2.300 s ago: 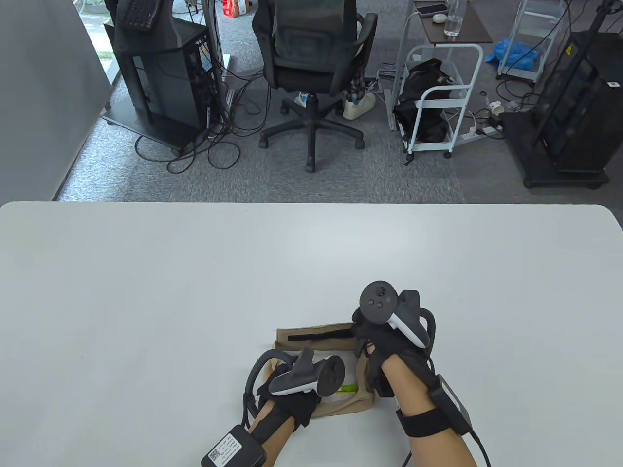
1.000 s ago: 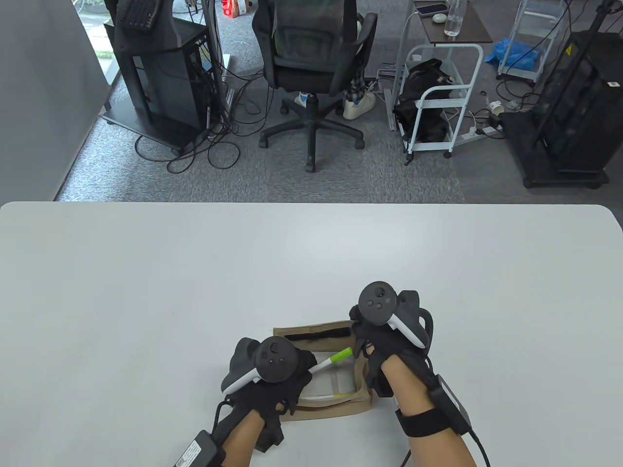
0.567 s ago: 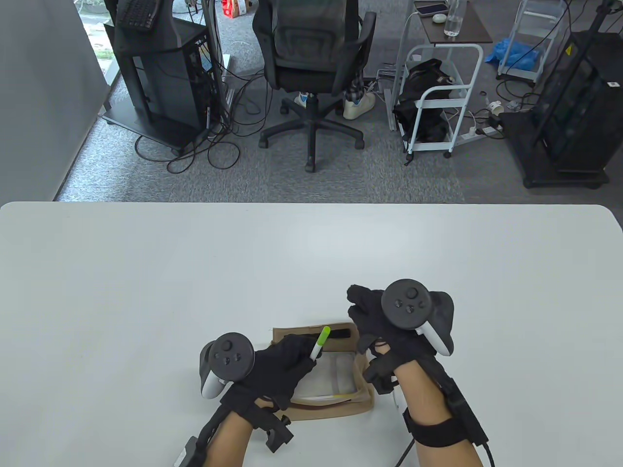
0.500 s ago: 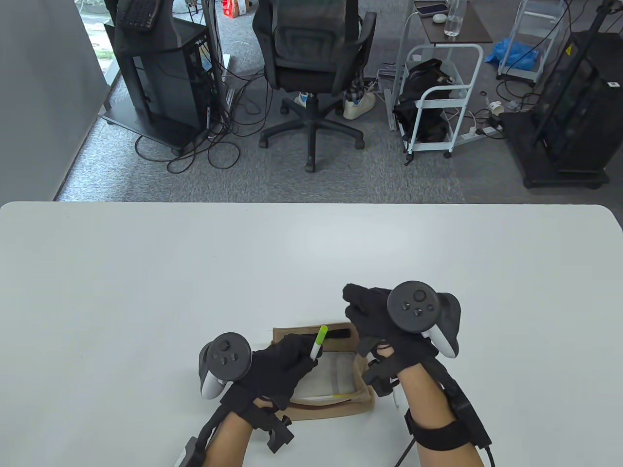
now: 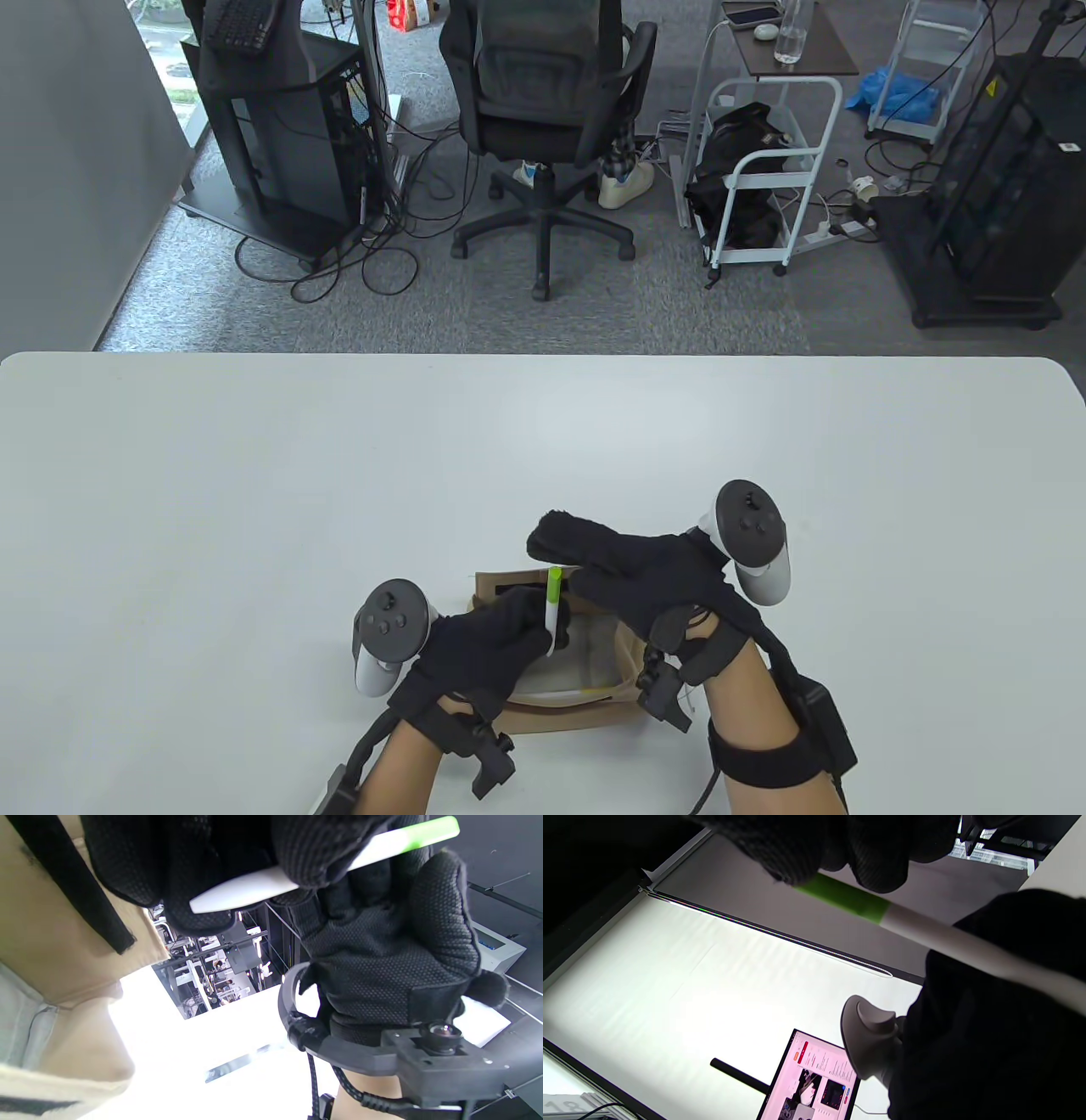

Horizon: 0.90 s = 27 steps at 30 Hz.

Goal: Twist to extend twist pen refills

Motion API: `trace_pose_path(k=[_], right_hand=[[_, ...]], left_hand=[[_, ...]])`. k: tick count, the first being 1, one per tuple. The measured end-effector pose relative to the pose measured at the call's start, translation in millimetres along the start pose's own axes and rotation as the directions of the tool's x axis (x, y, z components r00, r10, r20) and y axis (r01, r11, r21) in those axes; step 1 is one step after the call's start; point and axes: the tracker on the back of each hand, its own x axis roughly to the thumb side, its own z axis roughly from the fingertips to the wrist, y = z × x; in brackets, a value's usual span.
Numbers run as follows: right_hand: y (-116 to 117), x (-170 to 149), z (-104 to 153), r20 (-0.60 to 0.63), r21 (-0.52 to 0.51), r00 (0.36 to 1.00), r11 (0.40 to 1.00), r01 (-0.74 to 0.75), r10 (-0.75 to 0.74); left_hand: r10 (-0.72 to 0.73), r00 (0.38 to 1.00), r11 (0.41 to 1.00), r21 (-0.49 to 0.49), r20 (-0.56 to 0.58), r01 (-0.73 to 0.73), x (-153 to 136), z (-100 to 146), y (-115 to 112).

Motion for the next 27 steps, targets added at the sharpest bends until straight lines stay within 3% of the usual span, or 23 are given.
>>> trace_pose_path(k=[7, 12, 20, 27], right_hand=[[8.5, -21.5, -8.8, 0.008, 0.104, 0.977, 0.972, 0.209, -0.211], [6.4, -24.7, -8.9, 0.033, 0.036, 0.972, 0.973, 0.23, -0.231], [-3.0, -15.5, -2.8, 0.039, -0.116, 0.999, 0.992, 0.042, -0.038], [-3.0, -4.2, 1.4, 0.027, -0.236, 0.984, 0.958, -0.163, 0.174]], left_hand=[[0.031, 1.0, 0.999, -0.036, -0.004, -0.031, -3.6, -1.4, -3.5], [0.058, 0.998, 0.997, -0.047, 0.001, -0.058, -3.3, -2.5, -6.6], [0.035, 0.999, 0.999, -0.042, -0.004, -0.035, -3.7, -2.4, -5.5], [0.009, 1.0, 1.0, -0.02, -0.016, -0.01, -4.3, -2.0, -4.0]])
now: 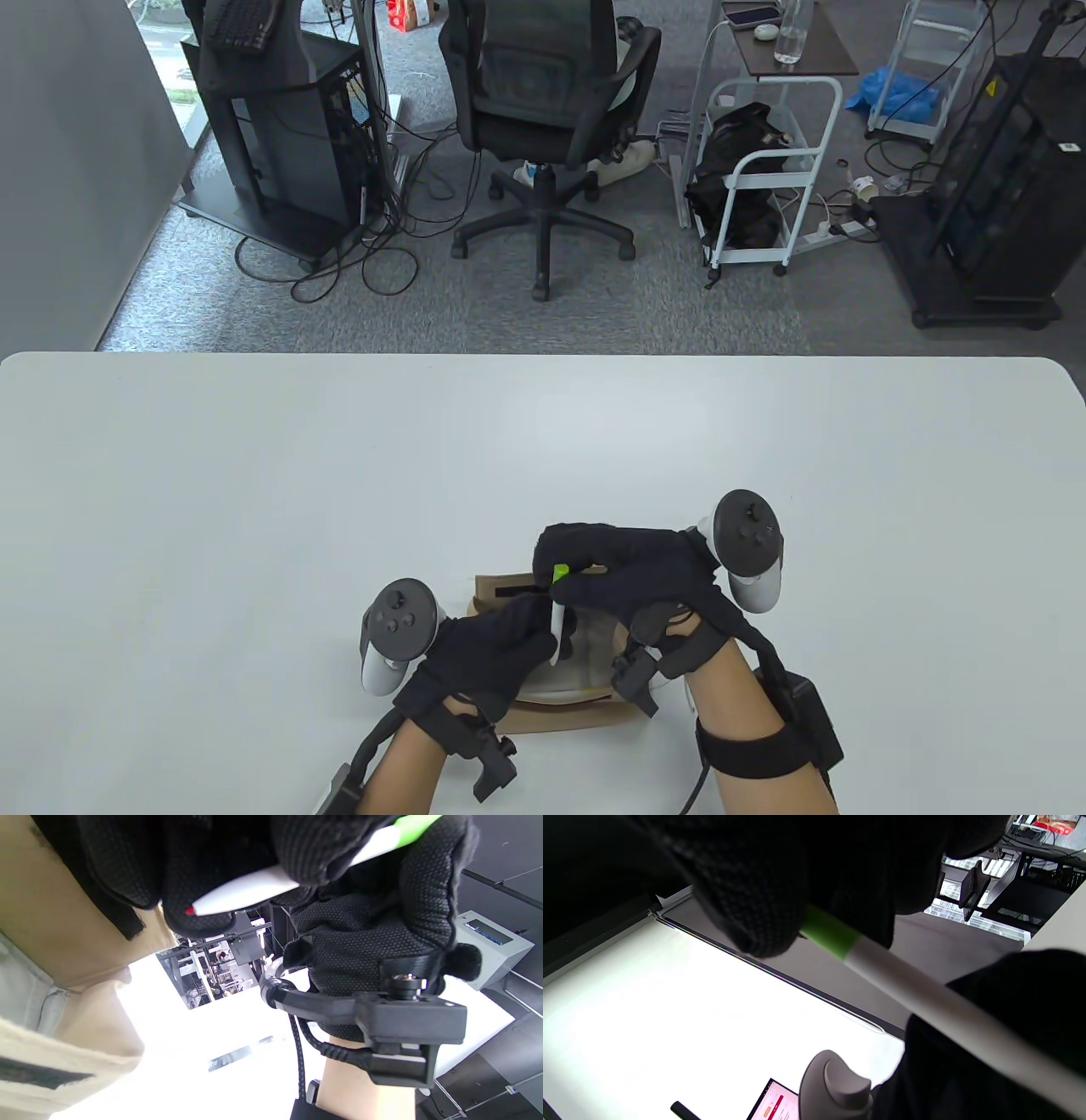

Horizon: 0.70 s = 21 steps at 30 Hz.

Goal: Twist to extend twist pen refills

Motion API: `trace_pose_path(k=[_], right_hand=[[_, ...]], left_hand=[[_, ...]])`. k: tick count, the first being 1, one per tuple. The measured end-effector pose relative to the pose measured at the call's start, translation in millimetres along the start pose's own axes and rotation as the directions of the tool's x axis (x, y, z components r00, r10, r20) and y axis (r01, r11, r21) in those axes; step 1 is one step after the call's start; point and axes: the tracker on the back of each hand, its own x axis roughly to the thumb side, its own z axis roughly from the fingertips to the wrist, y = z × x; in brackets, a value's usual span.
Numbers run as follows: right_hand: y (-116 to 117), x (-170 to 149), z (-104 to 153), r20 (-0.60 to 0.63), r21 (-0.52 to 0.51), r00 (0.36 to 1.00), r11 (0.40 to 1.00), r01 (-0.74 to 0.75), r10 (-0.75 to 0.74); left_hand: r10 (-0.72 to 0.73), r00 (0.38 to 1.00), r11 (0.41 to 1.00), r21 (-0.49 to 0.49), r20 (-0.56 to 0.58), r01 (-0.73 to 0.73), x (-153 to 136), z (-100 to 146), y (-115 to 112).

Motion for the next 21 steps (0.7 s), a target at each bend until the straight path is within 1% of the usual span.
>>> trace_pose_path(k=[4, 9, 11, 15, 19, 21], right_hand=[[2.7, 4.0, 1.6, 0.006, -0.063, 0.997, 0.995, -0.079, 0.08], [5.8, 5.9, 2.7, -0.003, -0.091, 0.994, 0.99, -0.108, 0.108], [6.6, 7.2, 3.4, -0.001, -0.114, 0.99, 0.983, -0.144, 0.144], [7.4, 8.3, 4.4, -0.008, -0.146, 0.988, 0.978, -0.152, 0.152], [-0.7, 12.3, 7.0, -0.021, -0.203, 0.985, 0.964, -0.17, 0.17], [-10.1, 17.3, 9.5, -0.031, -0.235, 0.978, 0.95, -0.207, 0.206]], left_hand=[[-0.007, 1.0, 1.0, 0.016, -0.003, 0.007, -0.1, 0.5, 1.2], [-0.024, 1.0, 0.999, 0.027, -0.006, 0.024, -0.1, 1.1, 1.9], [-0.028, 1.0, 0.999, 0.034, -0.009, 0.028, -0.5, 1.4, 2.5], [-0.026, 0.999, 0.998, 0.05, -0.025, 0.027, 0.3, 2.7, 3.8], [-0.09, 0.996, 0.993, 0.078, -0.023, 0.092, 5.3, 5.1, 9.1], [-0.12, 0.993, 0.989, 0.089, -0.024, 0.121, 9.4, 7.4, 14.3]])
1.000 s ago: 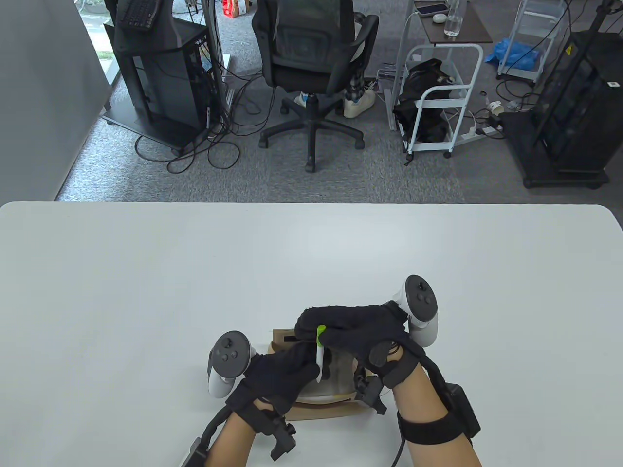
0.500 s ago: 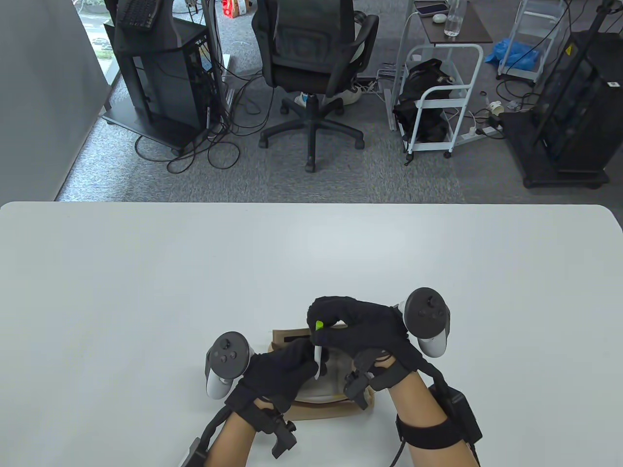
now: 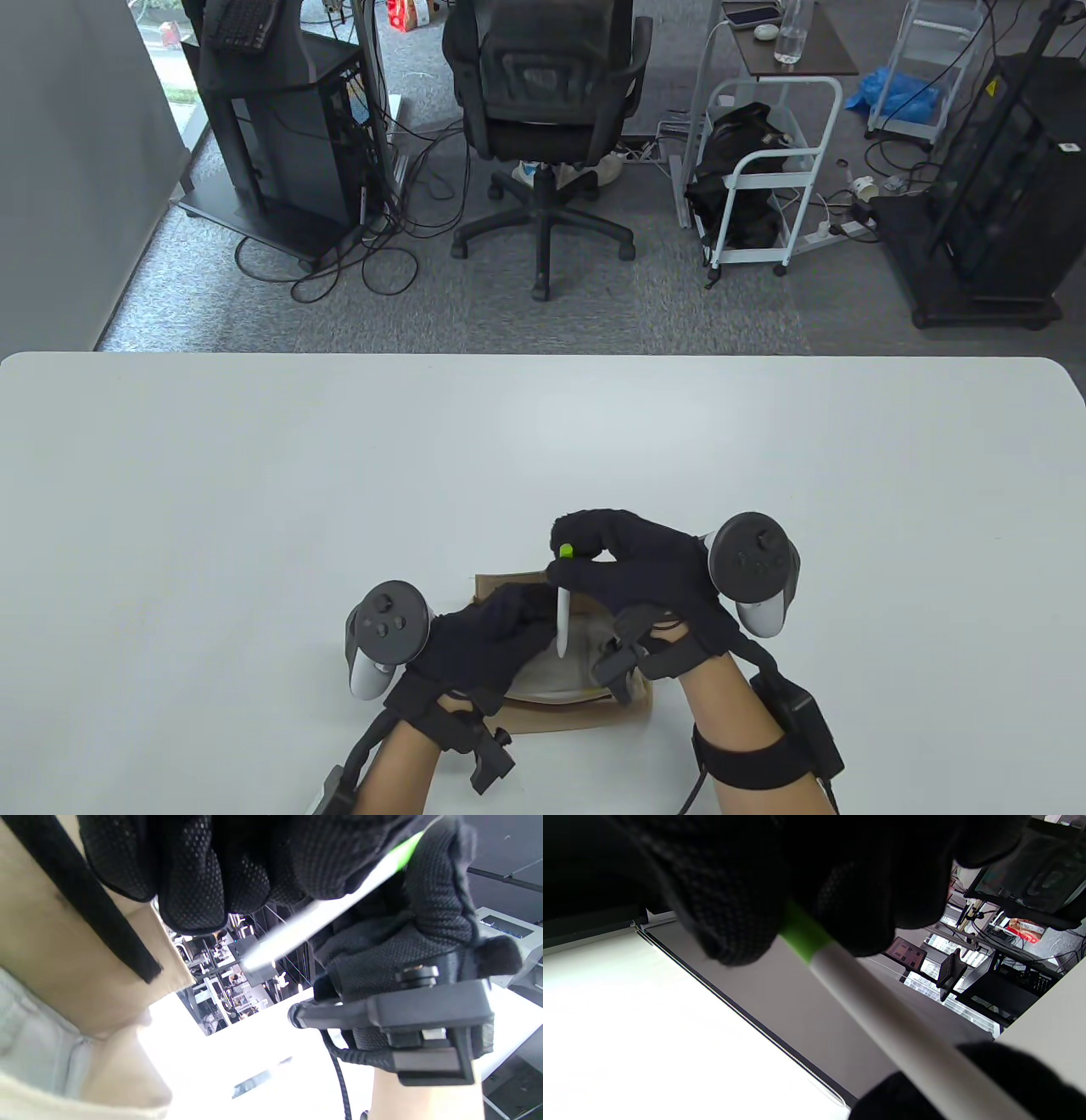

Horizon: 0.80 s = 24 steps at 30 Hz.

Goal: Twist to extend twist pen refills

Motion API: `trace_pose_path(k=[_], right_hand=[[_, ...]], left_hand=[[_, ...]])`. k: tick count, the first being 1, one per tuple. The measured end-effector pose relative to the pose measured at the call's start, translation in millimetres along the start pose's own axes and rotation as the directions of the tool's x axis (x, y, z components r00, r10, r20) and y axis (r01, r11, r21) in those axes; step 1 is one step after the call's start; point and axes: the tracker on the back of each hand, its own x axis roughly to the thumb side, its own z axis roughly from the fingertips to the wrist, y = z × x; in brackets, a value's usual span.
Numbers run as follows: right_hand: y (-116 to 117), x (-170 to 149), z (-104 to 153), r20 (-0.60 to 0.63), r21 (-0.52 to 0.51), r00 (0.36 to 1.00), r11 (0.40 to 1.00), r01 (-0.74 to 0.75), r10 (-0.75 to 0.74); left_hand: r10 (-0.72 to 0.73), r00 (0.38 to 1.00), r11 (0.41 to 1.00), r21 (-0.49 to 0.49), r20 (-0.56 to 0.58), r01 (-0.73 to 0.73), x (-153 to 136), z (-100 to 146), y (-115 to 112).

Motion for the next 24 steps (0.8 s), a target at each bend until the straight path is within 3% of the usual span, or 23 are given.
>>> trace_pose_path(k=[4, 8, 10, 15, 24], right_hand=[[-19.7, 0.6, 0.2, -0.043, -0.077, 0.987, 0.985, -0.155, 0.152], [-38.3, -13.0, -0.6, -0.193, -0.107, 0.896, 0.9, -0.423, 0.399], [-47.5, -28.2, -1.0, -0.329, -0.074, 0.785, 0.814, -0.575, 0.525], [-59.4, -74.5, -0.5, -0.522, 0.087, 0.527, 0.657, -0.749, 0.67], [-57.4, -148.4, 11.4, -0.602, 0.328, 0.251, 0.522, -0.788, 0.758]], left_hand=[[-0.018, 1.0, 0.999, 0.046, 0.003, 0.018, 5.7, 5.3, 12.1], [-0.131, 0.991, 0.983, 0.124, -0.025, 0.134, 8.0, 12.1, 27.3], [-0.201, 0.978, 0.965, 0.161, -0.055, 0.207, 6.4, 15.6, 34.7], [-0.321, 0.936, 0.92, 0.186, -0.141, 0.344, -1.9, 20.1, 45.6], [-0.465, 0.852, 0.847, 0.159, -0.241, 0.507, -16.3, 23.6, 54.8]])
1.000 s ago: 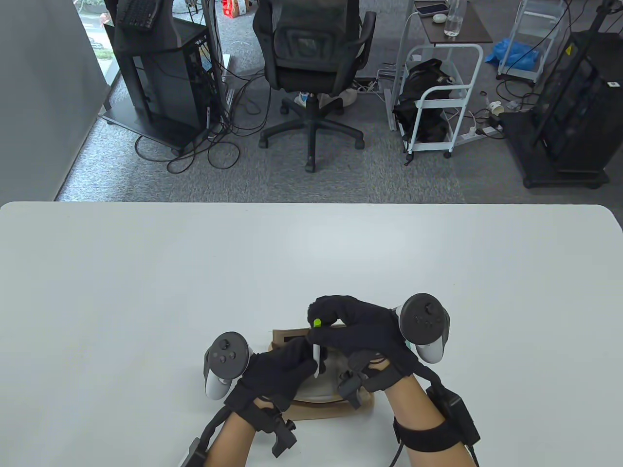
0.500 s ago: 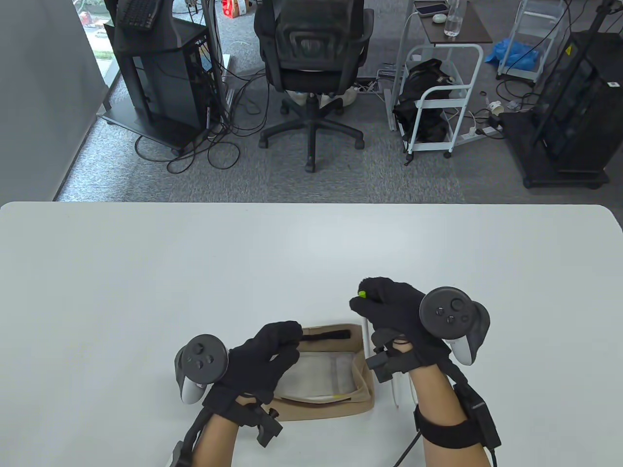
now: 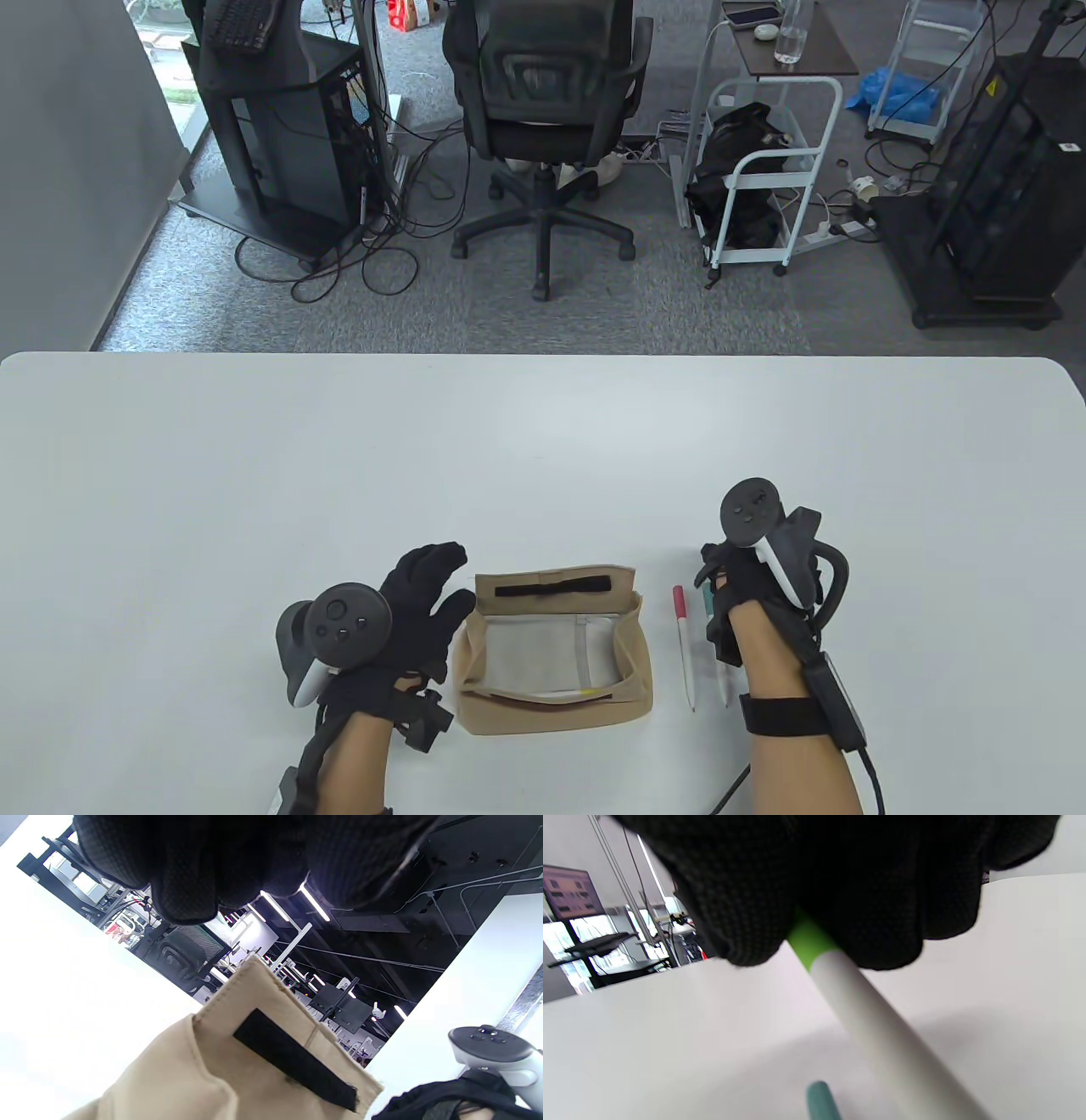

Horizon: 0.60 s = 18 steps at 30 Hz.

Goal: Twist to extend twist pen refills

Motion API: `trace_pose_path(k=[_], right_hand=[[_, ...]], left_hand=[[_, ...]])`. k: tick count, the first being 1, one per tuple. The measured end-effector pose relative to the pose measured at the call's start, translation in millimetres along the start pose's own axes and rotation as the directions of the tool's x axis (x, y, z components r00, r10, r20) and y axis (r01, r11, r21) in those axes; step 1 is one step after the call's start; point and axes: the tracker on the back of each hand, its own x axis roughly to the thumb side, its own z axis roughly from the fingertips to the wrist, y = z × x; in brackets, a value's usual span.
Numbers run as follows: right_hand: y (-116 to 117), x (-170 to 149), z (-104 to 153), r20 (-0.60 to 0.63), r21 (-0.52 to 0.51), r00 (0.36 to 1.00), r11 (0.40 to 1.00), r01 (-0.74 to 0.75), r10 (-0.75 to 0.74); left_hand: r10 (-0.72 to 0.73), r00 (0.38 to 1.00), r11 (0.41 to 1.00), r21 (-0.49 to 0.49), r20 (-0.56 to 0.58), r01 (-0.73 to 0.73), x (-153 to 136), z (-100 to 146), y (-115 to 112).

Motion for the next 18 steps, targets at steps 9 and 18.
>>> trace_pose_path(k=[9, 18], right_hand=[[32.3, -18.1, -9.4, -0.073, 0.043, 0.993, 0.995, -0.09, 0.093], [46.9, -23.2, -12.1, -0.095, 0.063, 0.985, 0.988, -0.138, 0.144]], left_hand=[[-0.012, 1.0, 1.0, -0.015, -0.007, 0.012, -0.7, -0.1, -1.1], [-0.027, 1.0, 0.999, -0.033, -0.012, 0.027, 0.0, -0.2, -2.3]])
